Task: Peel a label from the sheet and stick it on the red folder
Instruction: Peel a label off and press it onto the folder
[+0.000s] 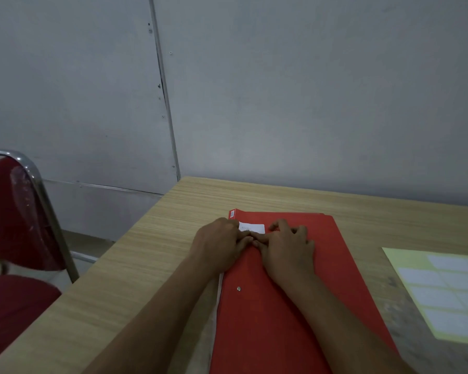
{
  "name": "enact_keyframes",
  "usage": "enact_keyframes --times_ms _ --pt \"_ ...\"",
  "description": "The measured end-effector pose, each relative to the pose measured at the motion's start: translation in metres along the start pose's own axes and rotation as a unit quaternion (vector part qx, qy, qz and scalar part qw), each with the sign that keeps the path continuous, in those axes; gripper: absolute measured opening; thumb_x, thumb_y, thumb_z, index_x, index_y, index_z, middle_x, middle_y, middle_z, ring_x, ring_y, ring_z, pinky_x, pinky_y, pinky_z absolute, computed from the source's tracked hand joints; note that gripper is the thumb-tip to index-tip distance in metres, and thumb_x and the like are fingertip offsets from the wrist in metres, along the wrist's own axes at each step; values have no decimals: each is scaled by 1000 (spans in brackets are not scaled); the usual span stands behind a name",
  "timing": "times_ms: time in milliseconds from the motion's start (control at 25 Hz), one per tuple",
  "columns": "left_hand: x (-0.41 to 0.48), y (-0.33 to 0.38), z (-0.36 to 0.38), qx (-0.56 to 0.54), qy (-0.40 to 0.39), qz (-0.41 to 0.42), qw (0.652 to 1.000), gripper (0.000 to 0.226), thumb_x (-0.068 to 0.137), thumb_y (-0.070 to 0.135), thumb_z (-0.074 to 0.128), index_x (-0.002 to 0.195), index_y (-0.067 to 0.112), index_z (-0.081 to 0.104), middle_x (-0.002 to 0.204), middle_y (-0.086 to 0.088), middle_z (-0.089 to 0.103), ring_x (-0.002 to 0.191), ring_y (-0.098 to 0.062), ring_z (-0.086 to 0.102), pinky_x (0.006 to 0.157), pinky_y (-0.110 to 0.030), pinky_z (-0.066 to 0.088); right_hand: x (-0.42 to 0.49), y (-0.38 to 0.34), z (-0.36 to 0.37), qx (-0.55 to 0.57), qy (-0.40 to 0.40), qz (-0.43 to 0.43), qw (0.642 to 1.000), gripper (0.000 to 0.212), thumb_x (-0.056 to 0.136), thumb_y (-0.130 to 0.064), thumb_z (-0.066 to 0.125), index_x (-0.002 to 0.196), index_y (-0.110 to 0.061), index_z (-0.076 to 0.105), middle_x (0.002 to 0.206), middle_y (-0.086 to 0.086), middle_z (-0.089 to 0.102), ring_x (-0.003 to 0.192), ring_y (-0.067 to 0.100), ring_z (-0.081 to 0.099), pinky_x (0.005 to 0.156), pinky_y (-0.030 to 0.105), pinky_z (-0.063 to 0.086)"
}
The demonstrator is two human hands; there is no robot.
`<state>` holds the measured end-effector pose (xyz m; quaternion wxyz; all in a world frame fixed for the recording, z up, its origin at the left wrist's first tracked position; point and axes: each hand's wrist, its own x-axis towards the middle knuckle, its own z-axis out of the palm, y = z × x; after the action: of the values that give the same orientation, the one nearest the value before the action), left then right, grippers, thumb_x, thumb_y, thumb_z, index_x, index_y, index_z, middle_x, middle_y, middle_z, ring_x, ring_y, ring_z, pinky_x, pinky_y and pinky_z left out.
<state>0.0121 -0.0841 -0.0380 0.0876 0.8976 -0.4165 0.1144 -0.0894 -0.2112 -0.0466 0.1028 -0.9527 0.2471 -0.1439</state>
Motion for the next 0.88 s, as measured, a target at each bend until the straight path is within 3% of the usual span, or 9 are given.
enact_keyframes --times_ms 80,200,240,400,560,880 --pt "-2 1 0 29 29 -32 999 44 96 54 36 104 31 72 89 4 63 89 -16 58 64 -34 45 0 2 1 -5 11 -2 1000 36 96 -61 42 126 -54 60 132 -17 46 118 25 37 86 39 34" --pt "-10 10 -2 35 97 -101 990 43 89 54 48 78 24 76 66 2 63 67 -18 60 53 -28 32 -1 -1 1 6 19 9 1000 37 96 -55 48 127 -44 65 131 -14 51 120 26 39 92 41 37" --pt "-11 11 -2 36 99 -112 988 42 87 55 50 78 25 76 64 2 63 66 -19 61 53 -28 30 -1 -2 0 13 20 12 1000 37 96 -54 49 127 -41 66 130 -12 53 120 26 39 93 42 38" --pt "-10 9 -1 28 95 -114 989 41 86 56 42 109 39 72 74 4 68 75 -19 62 58 -29 31 -1 0 -3 33 24 20 999 40 95 -53 53 128 -36 66 129 -8 51 122 26 40 94 43 40" --pt "-6 6 4 32 66 -105 992 49 90 52 34 132 40 56 91 2 69 90 -21 60 65 -33 33 0 1 0 33 20 19 999 42 95 -53 51 132 -37 61 128 -6 44 122 23 36 92 45 40" --pt "1 5 4 88 -11 -76 993 52 98 45 24 148 34 35 124 -7 60 119 -25 47 91 -46 38 10 3 7 19 -14 30 999 51 94 -53 42 143 -40 46 132 -2 34 124 23 27 94 48 31"
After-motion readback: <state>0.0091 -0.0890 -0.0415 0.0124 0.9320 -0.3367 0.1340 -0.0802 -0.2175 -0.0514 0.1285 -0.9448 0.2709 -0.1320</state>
